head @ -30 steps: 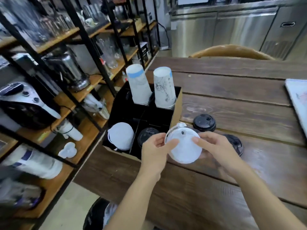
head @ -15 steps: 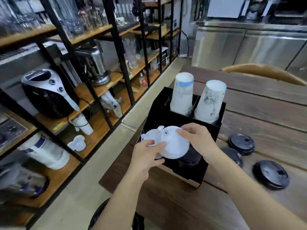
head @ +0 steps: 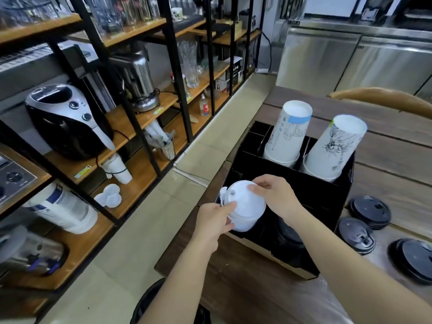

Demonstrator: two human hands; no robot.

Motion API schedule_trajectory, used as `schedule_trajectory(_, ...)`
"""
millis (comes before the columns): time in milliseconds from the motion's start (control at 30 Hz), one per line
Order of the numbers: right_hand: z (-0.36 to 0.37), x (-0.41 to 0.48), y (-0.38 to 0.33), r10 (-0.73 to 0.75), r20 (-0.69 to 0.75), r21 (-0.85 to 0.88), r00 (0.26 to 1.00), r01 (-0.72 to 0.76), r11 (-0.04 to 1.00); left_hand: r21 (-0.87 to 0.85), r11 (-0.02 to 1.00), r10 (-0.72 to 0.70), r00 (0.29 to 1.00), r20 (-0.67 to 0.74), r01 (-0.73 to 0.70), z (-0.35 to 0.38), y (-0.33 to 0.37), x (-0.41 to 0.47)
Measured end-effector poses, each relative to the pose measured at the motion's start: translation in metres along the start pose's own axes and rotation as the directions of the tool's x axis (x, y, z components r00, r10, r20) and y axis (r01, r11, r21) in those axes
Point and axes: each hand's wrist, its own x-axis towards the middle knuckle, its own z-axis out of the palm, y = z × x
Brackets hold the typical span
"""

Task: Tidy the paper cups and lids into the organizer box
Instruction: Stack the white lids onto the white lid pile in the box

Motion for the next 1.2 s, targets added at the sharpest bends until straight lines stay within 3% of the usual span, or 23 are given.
schedule_trajectory(433,0.010,0.010,0.002,-0.006,-0.024,-0.105,1.000,0.004,0.994,0.047,0.999,-0.023,1.000,0.012,0.022,-0.004,-0.001,0.017)
schedule_trajectory(833,0.006,0.006,0.003,-0.012,-0.097,-0.114,0.995,0.001,0.994,0.103,0.993,0.048,0.999,0.025,-0.050,0.002,0.001,0.030)
schedule_trajectory(1000,0.008,0.008,0.001,-0.015,-0.039,-0.233,0.999,0.005,0.973,0.154,0.985,0.073,0.997,0.016,-0.075,0.002,0.000,0.032)
schedule_trajectory(1200,0.005,0.009,0.003,-0.001,0.002,-0.244,1.000,0.002,0.970,0.100,0.995,0.009,0.999,0.038,-0.013,-0.001,0.001,0.030)
